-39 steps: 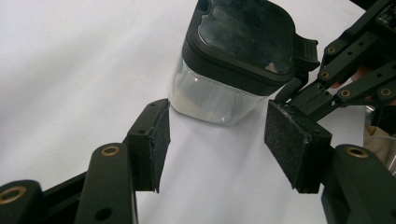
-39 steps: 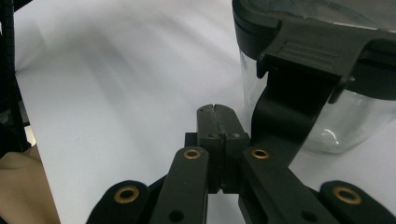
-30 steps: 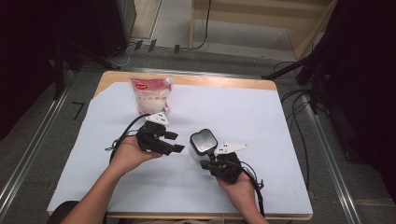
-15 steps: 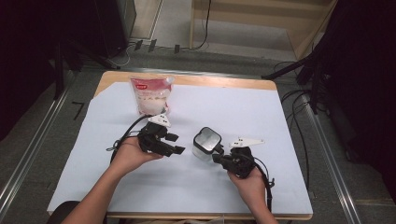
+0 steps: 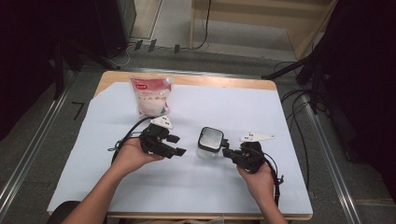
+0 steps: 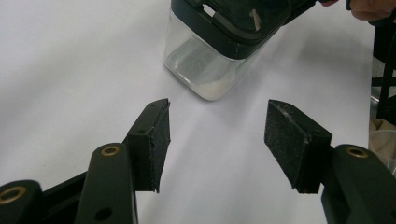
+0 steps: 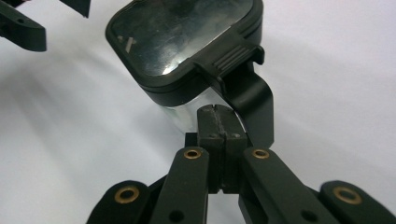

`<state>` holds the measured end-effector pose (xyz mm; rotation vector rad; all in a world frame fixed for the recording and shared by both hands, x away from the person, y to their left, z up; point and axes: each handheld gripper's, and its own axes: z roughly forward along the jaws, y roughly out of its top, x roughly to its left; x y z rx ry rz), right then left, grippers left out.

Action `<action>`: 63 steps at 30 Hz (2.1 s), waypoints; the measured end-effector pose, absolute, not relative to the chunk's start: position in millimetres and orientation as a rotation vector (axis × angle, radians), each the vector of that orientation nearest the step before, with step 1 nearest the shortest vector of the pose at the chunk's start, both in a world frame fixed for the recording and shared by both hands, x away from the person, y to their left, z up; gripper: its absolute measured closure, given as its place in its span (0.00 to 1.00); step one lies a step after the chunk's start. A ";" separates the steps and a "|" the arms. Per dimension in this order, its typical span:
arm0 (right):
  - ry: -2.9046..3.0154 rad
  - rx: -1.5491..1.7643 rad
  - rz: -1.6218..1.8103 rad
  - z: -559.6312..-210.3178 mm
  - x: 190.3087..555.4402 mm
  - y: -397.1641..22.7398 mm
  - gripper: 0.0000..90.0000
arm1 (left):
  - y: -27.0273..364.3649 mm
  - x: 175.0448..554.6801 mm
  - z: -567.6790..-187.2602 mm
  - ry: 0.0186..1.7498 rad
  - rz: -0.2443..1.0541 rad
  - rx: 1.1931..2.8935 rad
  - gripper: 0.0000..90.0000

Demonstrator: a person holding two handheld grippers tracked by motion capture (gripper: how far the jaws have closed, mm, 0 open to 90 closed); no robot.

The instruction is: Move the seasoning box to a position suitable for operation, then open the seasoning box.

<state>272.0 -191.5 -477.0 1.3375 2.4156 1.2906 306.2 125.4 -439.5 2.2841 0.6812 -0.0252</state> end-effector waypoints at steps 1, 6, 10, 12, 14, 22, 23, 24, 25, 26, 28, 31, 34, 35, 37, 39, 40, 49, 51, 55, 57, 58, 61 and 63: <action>2.417 1.329 1.283 -476.8 272.7 -192.3 1.00 | 125.0 306.0 -439.9 0.682 -0.031 2.278 0.46; 2.403 1.335 1.272 -474.6 275.1 -198.2 1.00 | 124.1 307.3 -440.6 0.680 -0.040 2.264 0.47; 2.398 1.363 1.280 -475.5 281.0 -202.1 1.00 | 122.4 309.5 -442.1 0.692 -0.070 2.263 0.47; 2.398 1.361 1.268 -475.1 285.4 -203.1 1.00 | 121.1 309.8 -441.6 0.697 -0.068 2.274 0.47; 2.395 1.354 1.261 -475.2 289.3 -204.8 1.00 | 118.5 310.8 -442.8 0.693 -0.074 2.262 0.47; 2.321 1.364 1.281 -462.6 287.2 -215.0 1.00 | 113.0 318.5 -447.0 0.668 -0.084 2.262 0.50; 2.321 1.368 1.277 -462.2 288.0 -216.2 1.00 | 111.5 320.7 -447.0 0.669 -0.077 2.274 0.50; 2.322 1.372 1.272 -463.0 289.9 -217.5 1.00 | 110.6 322.5 -446.6 0.664 -0.078 2.281 0.50; 2.325 1.385 1.270 -463.3 290.7 -217.4 1.00 | 109.8 324.8 -445.1 0.659 -0.075 2.283 0.51; 2.327 1.383 1.272 -464.2 292.6 -217.2 1.00 | 109.0 327.0 -444.1 0.654 -0.076 2.258 0.51; 2.337 1.386 1.255 -465.7 295.4 -216.0 1.00 | 106.6 331.7 -439.9 0.629 -0.045 2.252 0.49; 2.351 1.396 1.254 -468.3 300.4 -216.6 1.00 | 102.5 335.9 -437.2 0.577 -0.044 2.256 0.41; 2.368 1.393 1.254 -468.9 306.1 -217.9 1.00 | 96.0 342.3 -436.2 0.548 -0.066 2.284 0.40; 2.367 1.386 1.258 -468.9 307.7 -217.5 1.00 | 93.7 344.9 -436.1 0.538 -0.096 2.278 0.41; 2.375 1.379 1.262 -468.7 310.9 -218.1 1.00 | 88.4 351.4 -435.2 0.509 -0.129 2.286 0.39; 2.386 1.383 1.269 -469.9 313.4 -219.4 1.00 | 85.1 356.2 -435.9 0.489 -0.158 2.274 0.37; 2.390 1.384 1.262 -471.1 314.1 -219.6 1.00 | 83.2 358.4 -436.2 0.487 -0.169 2.278 0.35; 2.386 1.393 1.246 -473.5 311.9 -219.0 1.00 | 73.7 355.7 -441.3 0.423 -0.137 2.301 0.27; 2.385 1.393 1.244 -474.0 311.8 -218.8 1.00 | 70.9 355.7 -442.5 0.412 -0.121 2.311 0.27; 2.375 1.396 1.242 -475.4 312.4 -218.1 1.00 | 67.0 356.0 -444.7 0.409 -0.114 2.311 0.27; 2.371 1.407 1.239 -476.4 313.3 -217.6 1.00 | 65.1 355.9 -446.4 0.406 -0.113 2.310 0.27; 2.371 1.413 1.237 -476.6 313.7 -217.4 1.00 | 64.5 355.8 -446.7 0.403 -0.112 2.316 0.26; 2.365 1.424 1.238 -477.0 313.9 -217.0 1.00 | 62.1 355.7 -449.1 0.393 -0.103 2.320 0.26; 2.359 1.429 1.243 -477.6 314.0 -216.8 1.00 | 60.2 355.9 -451.1 0.389 -0.108 2.318 0.25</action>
